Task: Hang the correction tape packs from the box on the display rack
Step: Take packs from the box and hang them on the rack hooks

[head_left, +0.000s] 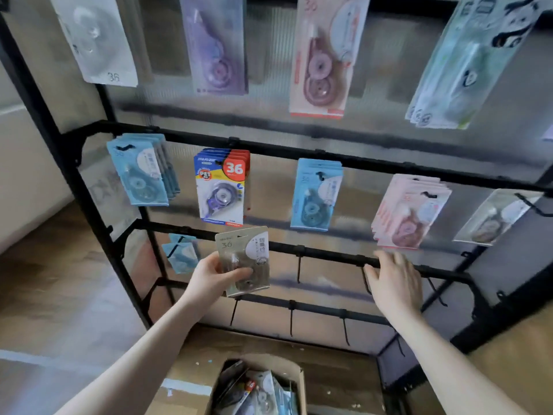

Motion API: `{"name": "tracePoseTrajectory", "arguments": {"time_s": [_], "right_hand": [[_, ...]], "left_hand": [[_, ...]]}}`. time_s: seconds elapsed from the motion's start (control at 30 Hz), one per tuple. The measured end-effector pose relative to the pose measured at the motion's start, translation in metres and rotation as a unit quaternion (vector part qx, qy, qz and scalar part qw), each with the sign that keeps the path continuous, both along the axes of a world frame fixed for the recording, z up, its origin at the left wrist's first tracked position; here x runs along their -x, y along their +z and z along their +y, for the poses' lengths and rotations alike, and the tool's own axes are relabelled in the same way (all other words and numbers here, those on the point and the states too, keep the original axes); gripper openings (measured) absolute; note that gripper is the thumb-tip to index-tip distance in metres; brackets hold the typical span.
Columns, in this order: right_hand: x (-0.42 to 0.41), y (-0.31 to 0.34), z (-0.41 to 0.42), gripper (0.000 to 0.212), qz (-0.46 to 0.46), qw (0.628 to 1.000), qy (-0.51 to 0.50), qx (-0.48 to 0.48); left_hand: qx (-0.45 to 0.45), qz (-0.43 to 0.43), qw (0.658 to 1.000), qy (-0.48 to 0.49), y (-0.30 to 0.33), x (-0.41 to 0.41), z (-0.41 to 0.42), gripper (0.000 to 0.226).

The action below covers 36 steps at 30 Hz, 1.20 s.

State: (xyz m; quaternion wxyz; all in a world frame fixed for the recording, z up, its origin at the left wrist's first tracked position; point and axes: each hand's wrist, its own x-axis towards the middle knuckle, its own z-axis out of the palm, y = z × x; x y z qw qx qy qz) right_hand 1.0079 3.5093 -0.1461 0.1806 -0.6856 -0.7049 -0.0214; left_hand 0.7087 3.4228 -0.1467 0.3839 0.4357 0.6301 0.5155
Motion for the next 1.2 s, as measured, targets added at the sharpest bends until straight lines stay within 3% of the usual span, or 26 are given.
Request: {"name": "tracePoseTrajectory", "arguments": {"time_s": [0.43,1.0,1.2], "right_hand": [[-0.193,0.055,-0.006,0.035,-0.020,0.999,-0.024,0.009],[-0.263,0.053,0.044,0.034,-0.041,0.994,-0.101,0.021],[-0.276,0.051,0.047,0.034,-0.076,0.991,-0.107,0.023]], "left_hand": [[0.001,0.013,0.999,-0.050,0.061,-0.196,0.011,0.030],[-0.014,0.011,0.977,-0.211,0.062,-0.270,0.125,0.015],[-0.012,-0.006,0.967,-0.254,0.061,-0.290,0.136,0.037]]}}
